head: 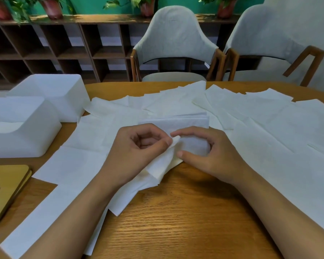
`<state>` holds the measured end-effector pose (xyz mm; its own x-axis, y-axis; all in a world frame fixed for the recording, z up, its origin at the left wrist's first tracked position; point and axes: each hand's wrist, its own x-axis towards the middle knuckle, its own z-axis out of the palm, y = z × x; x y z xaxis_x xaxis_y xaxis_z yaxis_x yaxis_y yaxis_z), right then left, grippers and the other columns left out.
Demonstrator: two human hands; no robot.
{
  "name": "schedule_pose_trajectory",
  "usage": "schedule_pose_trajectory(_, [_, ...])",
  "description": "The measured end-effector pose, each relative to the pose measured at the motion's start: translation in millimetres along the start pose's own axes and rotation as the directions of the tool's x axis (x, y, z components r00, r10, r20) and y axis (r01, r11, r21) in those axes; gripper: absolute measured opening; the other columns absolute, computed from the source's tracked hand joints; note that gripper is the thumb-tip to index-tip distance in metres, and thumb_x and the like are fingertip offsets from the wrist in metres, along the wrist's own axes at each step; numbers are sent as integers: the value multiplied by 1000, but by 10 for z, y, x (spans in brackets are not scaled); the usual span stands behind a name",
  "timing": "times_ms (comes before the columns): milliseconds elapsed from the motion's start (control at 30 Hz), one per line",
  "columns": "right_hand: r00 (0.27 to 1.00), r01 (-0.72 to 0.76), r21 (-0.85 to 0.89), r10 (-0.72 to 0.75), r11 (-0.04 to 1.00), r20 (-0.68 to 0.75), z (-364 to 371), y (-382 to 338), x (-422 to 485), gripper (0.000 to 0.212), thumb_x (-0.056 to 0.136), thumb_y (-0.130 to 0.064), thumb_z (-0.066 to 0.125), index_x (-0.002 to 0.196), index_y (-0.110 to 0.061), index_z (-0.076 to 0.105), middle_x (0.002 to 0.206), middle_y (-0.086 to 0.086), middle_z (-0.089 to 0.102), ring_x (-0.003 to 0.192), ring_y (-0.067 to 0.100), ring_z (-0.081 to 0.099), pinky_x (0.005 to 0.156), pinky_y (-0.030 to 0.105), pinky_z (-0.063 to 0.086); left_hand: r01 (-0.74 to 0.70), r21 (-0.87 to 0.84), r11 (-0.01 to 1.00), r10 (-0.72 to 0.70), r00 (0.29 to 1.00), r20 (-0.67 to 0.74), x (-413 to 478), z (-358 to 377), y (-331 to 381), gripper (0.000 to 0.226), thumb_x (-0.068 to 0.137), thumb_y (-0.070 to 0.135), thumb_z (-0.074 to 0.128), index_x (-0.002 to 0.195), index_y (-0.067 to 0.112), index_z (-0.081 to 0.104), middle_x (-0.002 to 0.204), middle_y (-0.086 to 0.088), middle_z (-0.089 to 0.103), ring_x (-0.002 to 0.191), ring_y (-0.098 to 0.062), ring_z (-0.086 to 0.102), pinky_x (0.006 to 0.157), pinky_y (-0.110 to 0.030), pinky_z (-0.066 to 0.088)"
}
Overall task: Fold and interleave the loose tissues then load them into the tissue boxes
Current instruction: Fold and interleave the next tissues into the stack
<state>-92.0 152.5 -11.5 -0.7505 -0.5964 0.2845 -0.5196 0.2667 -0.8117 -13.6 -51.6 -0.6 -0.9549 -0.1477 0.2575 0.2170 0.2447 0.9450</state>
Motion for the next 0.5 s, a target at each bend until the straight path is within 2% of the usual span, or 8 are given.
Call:
schedule_pose_trajectory(67, [999, -37, -31, 36, 999, -34, 26, -24, 11, 26, 81, -36, 82, 102, -45, 71, 109, -29, 65, 110, -4, 56, 87, 15, 50, 10, 5, 1000, -10, 1000, -1, 6, 35, -2, 5, 90, 13, 78, 86, 12, 80, 80, -3, 78, 78, -15, 75, 70, -20, 53])
schedule_pose_trajectory(133, [994, -63, -15, 61, 998, -86, 27, -32, 24, 16, 79, -39, 81, 91, -44, 71, 103, -33, 65, 105, -5, 58, 85, 18, 49, -11, 11, 1000, 12, 1000, -24, 7, 33, -20, 20, 91, 31, 75, 90, 12, 81, 83, -4, 77, 81, -16, 73, 69, -22, 52])
schedule_pose_trajectory(233, [976, -76, 43, 83, 996, -203, -3, -32, 52, 11, 79, -38, 80, 85, -40, 71, 96, -34, 66, 102, -5, 60, 84, 18, 49, -31, -2, 1000, 31, 1000, 2, -7, -37, -66, 49, 93, 55, 61, 103, 10, 76, 95, -18, 71, 92, -33, 67, 75, -45, 52])
schedule_pose_trajectory(300, [954, -89, 110, 116, 990, -278, -34, -30, 75, 9, 80, -36, 79, 83, -38, 71, 91, -36, 66, 99, -9, 59, 84, 17, 46, -19, 9, 1000, 18, 998, 62, -32, -42, -63, 43, 85, 52, 68, 114, 21, 75, 103, -1, 76, 98, -21, 72, 80, -36, 59])
schedule_pose_trajectory(367, [937, -112, 170, 161, 979, -311, -52, -36, 91, 8, 79, -37, 78, 83, -37, 71, 88, -39, 65, 97, -15, 57, 84, 18, 43, -19, 87, 996, 13, 997, 73, -33, -12, -61, 36, 84, 38, 83, 117, 25, 74, 109, 9, 77, 105, -15, 74, 88, -34, 60])
schedule_pose_trajectory(433, [934, -129, 201, 187, 971, -304, -70, -32, 100, 14, 76, -44, 76, 86, -37, 72, 91, -37, 66, 98, -15, 57, 86, 20, 47, -18, 109, 994, 14, 999, 37, -16, -5, -47, 22, 89, 26, 81, 110, 25, 77, 104, 11, 78, 99, -11, 75, 84, -32, 61])
schedule_pose_trajectory(500, [945, -150, 219, 204, 964, -254, -90, -38, 99, 26, 72, -52, 74, 94, -39, 72, 99, -36, 67, 102, -12, 59, 88, 23, 53, -5, 120, 993, -1, 999, 54, 7, -50, -22, 15, 91, 27, 75, 106, 27, 78, 101, 12, 79, 97, -11, 74, 79, -30, 61])
